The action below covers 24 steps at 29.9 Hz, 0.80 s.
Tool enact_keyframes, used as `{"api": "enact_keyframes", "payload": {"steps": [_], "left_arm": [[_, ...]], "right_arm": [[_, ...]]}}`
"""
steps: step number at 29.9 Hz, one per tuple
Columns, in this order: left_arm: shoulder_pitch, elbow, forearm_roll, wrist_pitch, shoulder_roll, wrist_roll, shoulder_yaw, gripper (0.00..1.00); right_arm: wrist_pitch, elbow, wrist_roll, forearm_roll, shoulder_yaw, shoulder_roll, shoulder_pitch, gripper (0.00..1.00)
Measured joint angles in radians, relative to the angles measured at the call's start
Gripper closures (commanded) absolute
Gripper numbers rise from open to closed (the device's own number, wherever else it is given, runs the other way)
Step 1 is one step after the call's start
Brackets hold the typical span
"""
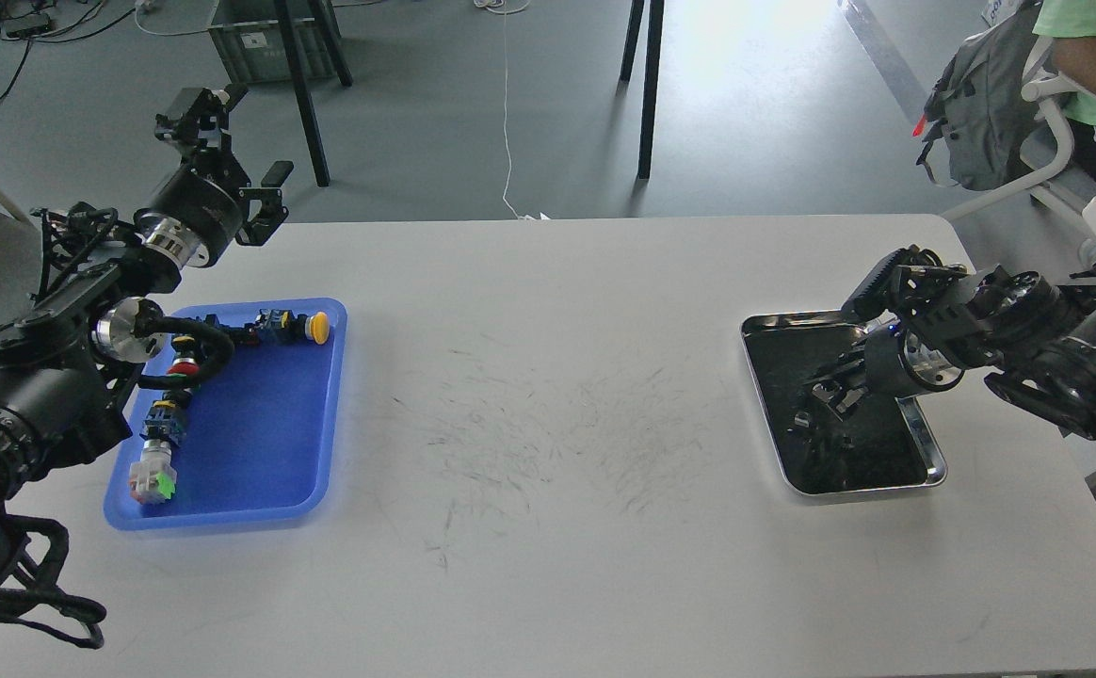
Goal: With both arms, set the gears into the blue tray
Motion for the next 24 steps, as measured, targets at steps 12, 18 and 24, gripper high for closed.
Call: {"api": "enact_keyframes", "payload": {"steps": [12,18,24], "left_arm": [[0.0,0.0,0.0,0.0,0.005,0.0,0.0,0.01],[0.0,-0.001,0.0,0.0,0.023,0.0,0.0,0.01],[-0.002,-0.006,-0.001,0.0,0.05,0.0,0.0,0.01]], "right_arm": [[-0.019,-0.004,0.0,0.001,0.012,0.012,0.031,0.99],[-0.048,-0.032,0.0,0.016,0.085,0.086,0.08,0.99],[-0.076,-0.051,0.0,0.018,0.241,0.2,0.09,0.99]]}}
